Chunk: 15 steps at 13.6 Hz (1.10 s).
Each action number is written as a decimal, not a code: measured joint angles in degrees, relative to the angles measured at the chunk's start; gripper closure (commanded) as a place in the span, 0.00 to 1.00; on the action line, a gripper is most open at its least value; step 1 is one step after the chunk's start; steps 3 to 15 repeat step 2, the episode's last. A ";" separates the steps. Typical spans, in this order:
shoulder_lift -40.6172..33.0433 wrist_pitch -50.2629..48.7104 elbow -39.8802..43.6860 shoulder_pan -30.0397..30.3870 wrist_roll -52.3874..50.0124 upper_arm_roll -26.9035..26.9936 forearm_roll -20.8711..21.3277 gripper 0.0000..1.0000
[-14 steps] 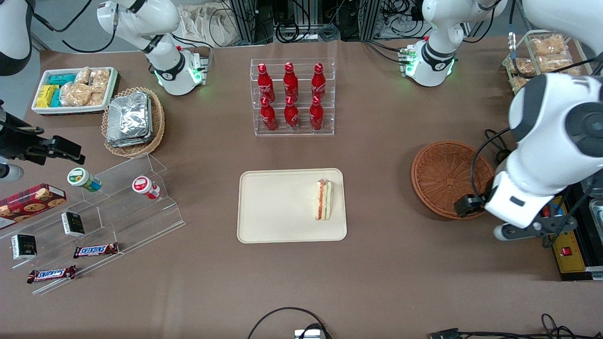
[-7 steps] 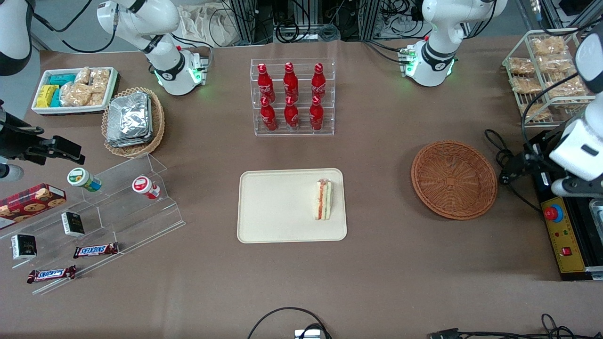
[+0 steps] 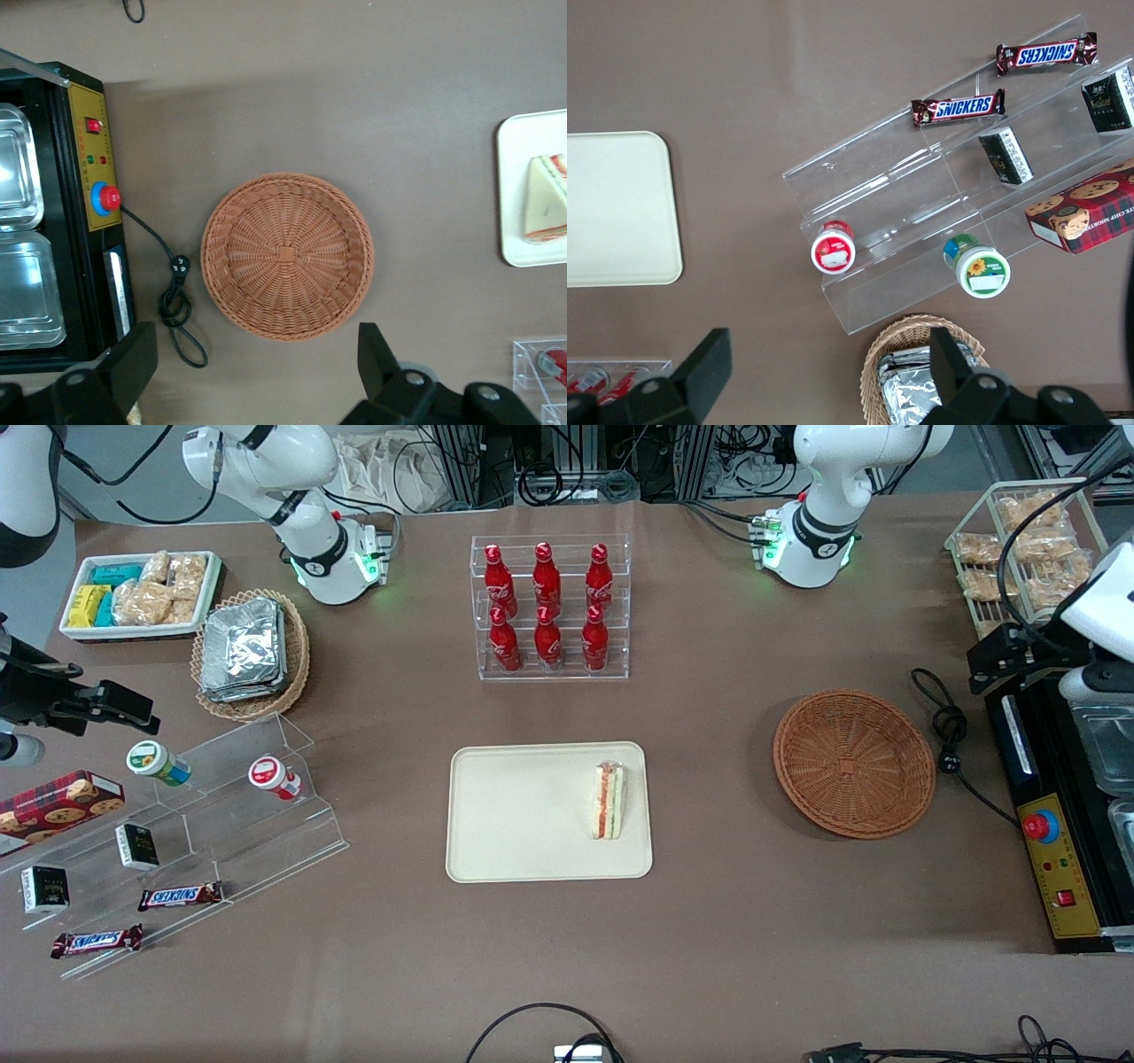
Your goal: Place sandwich from basket to tray
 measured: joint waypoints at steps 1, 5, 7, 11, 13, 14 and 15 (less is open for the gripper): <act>-0.13 -0.09 -0.09 0.00 0.00 0.05 -0.58 0.00; -0.13 -0.10 -0.24 0.02 0.00 0.12 -0.79 0.00; -0.13 -0.10 -0.24 0.02 0.00 0.12 -0.79 0.00; -0.13 -0.10 -0.24 0.02 0.00 0.12 -0.79 0.00; -0.13 -0.10 -0.24 0.02 0.00 0.12 -0.79 0.00; -0.13 -0.10 -0.24 0.02 0.00 0.12 -0.79 0.00; -0.13 -0.10 -0.24 0.02 0.00 0.12 -0.79 0.00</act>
